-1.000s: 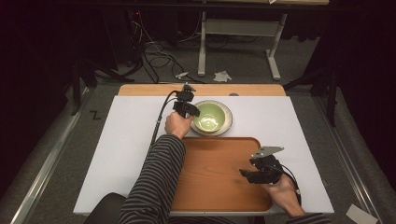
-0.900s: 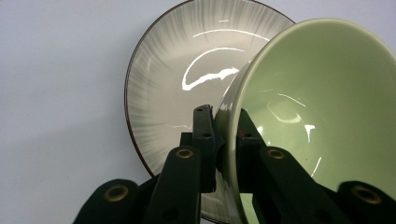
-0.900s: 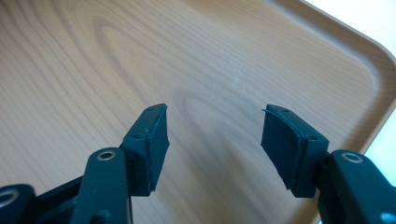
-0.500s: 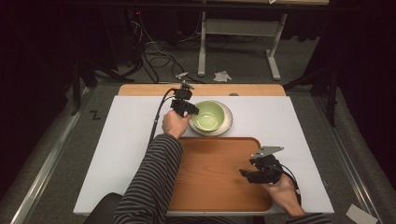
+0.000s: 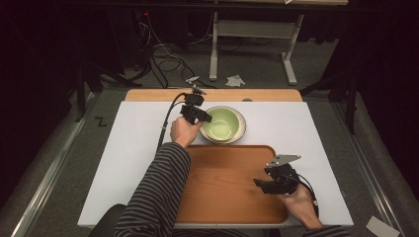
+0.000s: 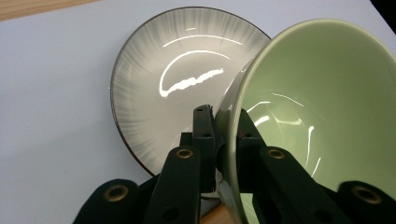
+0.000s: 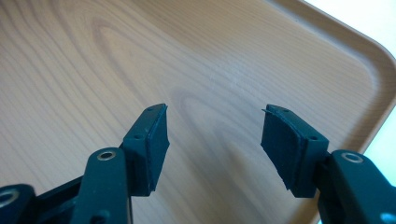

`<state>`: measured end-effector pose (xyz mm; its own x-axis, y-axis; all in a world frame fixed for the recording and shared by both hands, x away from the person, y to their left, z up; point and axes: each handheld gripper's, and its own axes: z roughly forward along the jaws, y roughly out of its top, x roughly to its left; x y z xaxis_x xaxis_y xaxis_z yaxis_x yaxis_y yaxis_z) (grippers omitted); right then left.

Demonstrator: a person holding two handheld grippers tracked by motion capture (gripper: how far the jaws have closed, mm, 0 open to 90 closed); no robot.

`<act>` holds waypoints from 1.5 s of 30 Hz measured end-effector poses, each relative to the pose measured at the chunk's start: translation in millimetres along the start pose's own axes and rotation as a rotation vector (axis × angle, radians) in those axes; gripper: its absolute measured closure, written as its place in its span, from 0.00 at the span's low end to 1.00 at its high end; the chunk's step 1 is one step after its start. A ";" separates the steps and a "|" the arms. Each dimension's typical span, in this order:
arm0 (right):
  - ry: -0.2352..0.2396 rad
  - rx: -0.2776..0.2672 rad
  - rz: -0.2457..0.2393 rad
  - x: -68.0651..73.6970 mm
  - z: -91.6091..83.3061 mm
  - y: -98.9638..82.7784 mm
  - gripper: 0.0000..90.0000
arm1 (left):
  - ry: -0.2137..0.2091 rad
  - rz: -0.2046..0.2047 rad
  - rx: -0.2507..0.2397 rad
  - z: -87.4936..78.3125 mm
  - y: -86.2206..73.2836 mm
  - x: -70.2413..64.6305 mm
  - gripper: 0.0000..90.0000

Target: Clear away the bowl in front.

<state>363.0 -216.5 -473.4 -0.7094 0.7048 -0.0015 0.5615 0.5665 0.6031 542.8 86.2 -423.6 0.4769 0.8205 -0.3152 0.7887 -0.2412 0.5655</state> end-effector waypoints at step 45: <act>-0.007 0.003 0.000 0.6 0.6 0.4 0.47 | -0.120 0.137 0.047 -31.6 -12.8 -28.0 0.92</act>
<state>363.0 -215.6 -473.6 -0.7068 0.7074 -0.0071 0.5627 0.5683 0.6004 507.0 82.7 -397.9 0.6221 0.7110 -0.3279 0.7289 -0.3730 0.5741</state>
